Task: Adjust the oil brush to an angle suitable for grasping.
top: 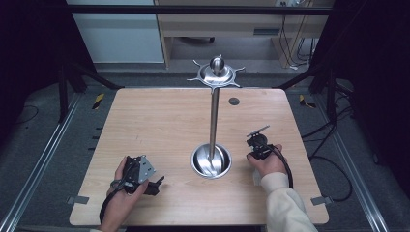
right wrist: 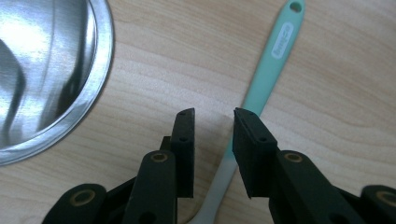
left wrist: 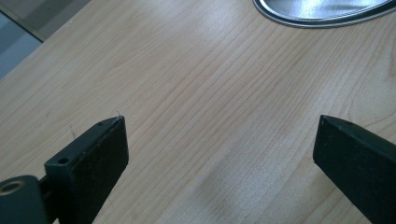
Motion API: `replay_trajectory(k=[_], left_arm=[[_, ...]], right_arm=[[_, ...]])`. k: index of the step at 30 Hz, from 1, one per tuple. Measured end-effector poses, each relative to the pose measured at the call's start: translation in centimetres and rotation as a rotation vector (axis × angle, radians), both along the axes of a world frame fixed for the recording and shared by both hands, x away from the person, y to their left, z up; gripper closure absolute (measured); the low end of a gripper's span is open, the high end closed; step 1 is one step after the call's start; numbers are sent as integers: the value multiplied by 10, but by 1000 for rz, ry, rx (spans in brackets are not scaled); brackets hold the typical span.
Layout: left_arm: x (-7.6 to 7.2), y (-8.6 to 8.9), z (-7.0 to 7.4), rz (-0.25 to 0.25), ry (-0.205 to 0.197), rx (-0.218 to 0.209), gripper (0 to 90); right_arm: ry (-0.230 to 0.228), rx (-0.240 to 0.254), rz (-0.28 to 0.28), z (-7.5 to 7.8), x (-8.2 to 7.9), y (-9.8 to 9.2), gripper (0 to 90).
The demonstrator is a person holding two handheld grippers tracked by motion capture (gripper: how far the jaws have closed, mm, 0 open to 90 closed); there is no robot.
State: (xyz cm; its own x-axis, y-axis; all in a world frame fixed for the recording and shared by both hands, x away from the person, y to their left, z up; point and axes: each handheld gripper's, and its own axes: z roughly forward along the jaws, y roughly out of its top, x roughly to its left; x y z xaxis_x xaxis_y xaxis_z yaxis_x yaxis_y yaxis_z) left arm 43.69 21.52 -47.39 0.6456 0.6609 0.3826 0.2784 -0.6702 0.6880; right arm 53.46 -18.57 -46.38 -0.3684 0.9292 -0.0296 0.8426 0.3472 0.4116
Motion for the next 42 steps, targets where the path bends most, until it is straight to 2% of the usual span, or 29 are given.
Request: replay_trajectory(k=[1,4,9,19,27,42], left_arm=[[0,0,0,0,0,-2,30],[0,0,0,-2,4,0,30],[0,-1,0,-1,4,0,30],[0,-1,0,-5,7,0,30],[0,-1,0,-5,6,1,30],[0,-1,0,-8,6,2,30]], right_arm=[[28,-1,-17,1,2,1,719],[56,-10,-40,1,8,1,732],[74,-24,-58,2,14,0,737],[158,-21,-94,0,20,-7,785],[166,-32,-102,0,22,-6,781],[177,-6,-122,0,23,-8,758]])
